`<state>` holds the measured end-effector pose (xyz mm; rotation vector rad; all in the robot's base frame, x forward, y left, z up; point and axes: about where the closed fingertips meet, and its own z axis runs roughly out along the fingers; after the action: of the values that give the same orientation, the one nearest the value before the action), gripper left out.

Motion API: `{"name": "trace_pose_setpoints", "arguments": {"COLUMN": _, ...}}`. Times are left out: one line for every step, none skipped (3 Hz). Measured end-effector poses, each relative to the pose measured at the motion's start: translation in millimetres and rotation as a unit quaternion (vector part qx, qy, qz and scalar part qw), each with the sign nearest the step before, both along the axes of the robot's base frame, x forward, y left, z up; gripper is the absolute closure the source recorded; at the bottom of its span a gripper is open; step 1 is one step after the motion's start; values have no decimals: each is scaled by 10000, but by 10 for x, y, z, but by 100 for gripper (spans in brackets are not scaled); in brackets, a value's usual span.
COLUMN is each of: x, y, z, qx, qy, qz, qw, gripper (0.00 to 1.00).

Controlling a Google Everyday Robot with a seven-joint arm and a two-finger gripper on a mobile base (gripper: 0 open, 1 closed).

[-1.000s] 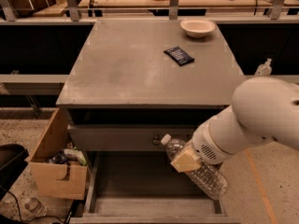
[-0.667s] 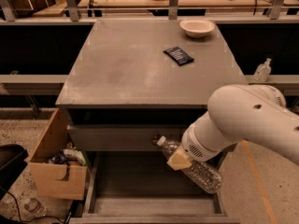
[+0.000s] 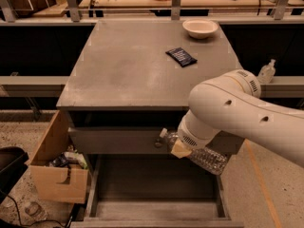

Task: Place water bottle into middle drawer

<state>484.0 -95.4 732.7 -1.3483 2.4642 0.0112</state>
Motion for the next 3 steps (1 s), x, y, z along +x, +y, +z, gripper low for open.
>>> {"name": "trace_pose_setpoints", "arguments": {"x": 24, "y": 129, "z": 5, "qx": -193, "qy": -196, "qz": 35, "qw": 9996, "gripper": 100}}
{"name": "trace_pose_setpoints", "arguments": {"x": -124, "y": 294, "z": -303, "qx": -333, "qy": -197, "qz": 184, "qw": 9991, "gripper": 100}}
{"name": "trace_pose_setpoints", "arguments": {"x": -577, "y": 381, "z": -803, "qx": -556, "qy": 56, "qz": 441, "qw": 9975, "gripper": 100}}
